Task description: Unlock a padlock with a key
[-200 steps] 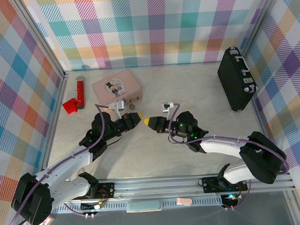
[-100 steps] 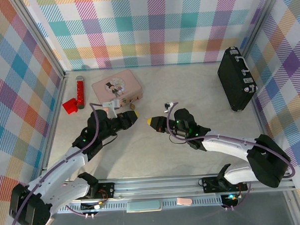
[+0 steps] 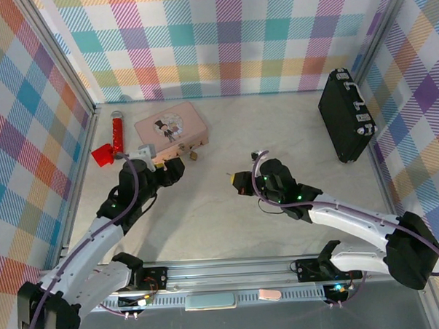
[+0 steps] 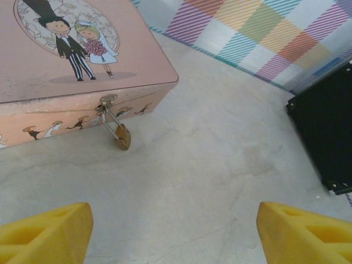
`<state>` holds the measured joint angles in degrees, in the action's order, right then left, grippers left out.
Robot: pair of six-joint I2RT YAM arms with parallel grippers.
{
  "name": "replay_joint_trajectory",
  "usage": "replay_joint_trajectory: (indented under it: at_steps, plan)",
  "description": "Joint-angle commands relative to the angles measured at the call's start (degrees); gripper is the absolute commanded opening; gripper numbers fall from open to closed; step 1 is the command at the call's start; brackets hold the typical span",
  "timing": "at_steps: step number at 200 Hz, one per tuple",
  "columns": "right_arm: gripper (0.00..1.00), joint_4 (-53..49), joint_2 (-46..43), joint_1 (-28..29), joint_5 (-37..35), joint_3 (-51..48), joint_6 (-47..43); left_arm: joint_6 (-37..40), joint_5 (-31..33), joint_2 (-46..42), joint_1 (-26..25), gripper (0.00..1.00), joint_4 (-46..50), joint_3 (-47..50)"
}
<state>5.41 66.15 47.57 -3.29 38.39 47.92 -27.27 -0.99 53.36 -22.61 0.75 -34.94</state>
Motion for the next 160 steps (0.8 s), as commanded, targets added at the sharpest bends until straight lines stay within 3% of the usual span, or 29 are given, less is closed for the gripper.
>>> replay_joint_trajectory:
  at_steps: [1, 88, 160]
  plan:
    - [0.0, -1.85, 0.01, -0.15, -1.48, 2.56, -0.49, -0.79, -0.36, 1.29, 0.58, 0.83, -6.27, 2.44]
    - [0.0, -7.42, 2.76, -0.2, -6.1, 5.71, 0.95, -3.51, -0.5, 9.55, 2.24, 0.89, -14.44, 6.24]
    - [0.0, -9.39, 2.16, -0.29, -10.31, 5.39, 2.61, -9.7, 2.5, 21.71, 2.48, 0.89, -29.2, 10.38]
